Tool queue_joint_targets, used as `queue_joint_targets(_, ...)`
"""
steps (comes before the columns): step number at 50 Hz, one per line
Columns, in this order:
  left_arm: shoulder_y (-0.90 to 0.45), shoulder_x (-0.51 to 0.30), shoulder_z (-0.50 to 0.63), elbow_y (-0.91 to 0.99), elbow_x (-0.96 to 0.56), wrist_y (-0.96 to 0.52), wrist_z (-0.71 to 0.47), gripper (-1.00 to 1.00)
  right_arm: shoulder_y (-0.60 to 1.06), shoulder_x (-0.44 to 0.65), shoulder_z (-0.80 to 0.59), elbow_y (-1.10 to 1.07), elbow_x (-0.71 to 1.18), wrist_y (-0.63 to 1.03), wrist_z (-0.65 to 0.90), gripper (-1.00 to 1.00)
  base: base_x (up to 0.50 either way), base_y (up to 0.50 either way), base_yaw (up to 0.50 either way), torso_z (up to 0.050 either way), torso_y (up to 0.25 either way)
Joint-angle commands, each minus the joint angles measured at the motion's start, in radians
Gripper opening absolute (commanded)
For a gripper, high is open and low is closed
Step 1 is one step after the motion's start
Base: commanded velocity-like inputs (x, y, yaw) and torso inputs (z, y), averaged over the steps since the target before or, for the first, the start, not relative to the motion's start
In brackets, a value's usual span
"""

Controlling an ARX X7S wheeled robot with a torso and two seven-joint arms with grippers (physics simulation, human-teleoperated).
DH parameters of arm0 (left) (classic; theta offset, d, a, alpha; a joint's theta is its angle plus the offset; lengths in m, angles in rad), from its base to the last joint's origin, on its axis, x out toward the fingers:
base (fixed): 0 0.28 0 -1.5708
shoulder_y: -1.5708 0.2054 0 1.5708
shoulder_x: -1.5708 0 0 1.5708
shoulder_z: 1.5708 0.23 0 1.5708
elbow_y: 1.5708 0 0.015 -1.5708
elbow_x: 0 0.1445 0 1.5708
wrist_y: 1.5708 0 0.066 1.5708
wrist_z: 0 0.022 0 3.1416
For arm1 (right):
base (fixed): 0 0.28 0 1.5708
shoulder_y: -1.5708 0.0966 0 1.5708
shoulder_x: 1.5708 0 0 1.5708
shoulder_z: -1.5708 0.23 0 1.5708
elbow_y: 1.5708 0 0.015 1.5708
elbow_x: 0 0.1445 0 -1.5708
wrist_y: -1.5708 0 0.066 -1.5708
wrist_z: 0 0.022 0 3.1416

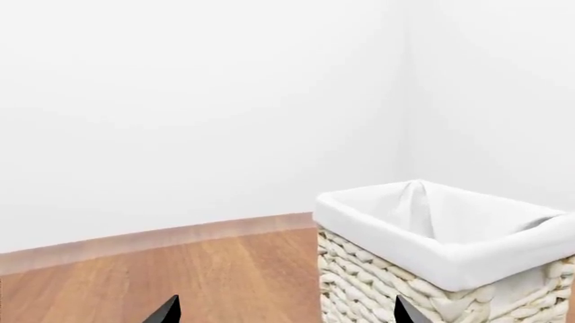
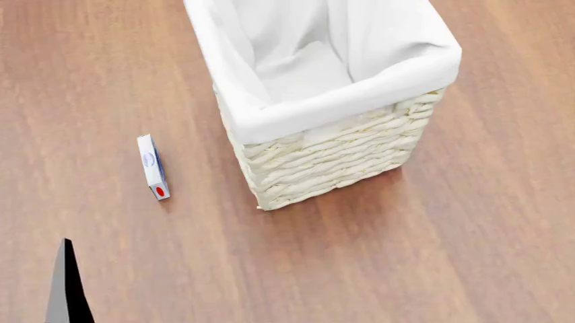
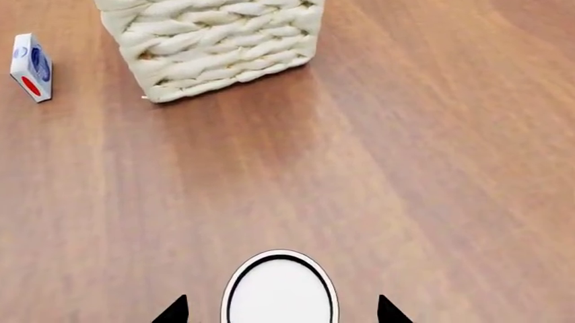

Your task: Pick up the alphabet soup and the cream cheese box, and put them in the basket.

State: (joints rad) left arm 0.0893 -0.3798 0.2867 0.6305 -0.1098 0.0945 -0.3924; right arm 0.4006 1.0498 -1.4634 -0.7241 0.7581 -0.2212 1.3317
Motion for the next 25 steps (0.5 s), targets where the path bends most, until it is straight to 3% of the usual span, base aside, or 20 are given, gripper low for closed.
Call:
queue_joint_targets(1, -0.002, -0.001, 0.002, -0.003, 0.003, 0.0, -0.006, 1.0, -0.004, -0.01, 0.003, 0.03, 0.011, -0.002, -0.014, 1.0, 0.0, 0.0, 0.0, 0.0, 0.0)
queue_joint_targets(25, 0.001, -0.007, 0.0, 0.002, 0.004, -0.003, -0.02, 1.0, -0.012, -0.031, 0.005, 0.09, 0.05, 0.001, -0.048, 1.0, 0.0, 0.0, 0.0, 0.0, 0.0)
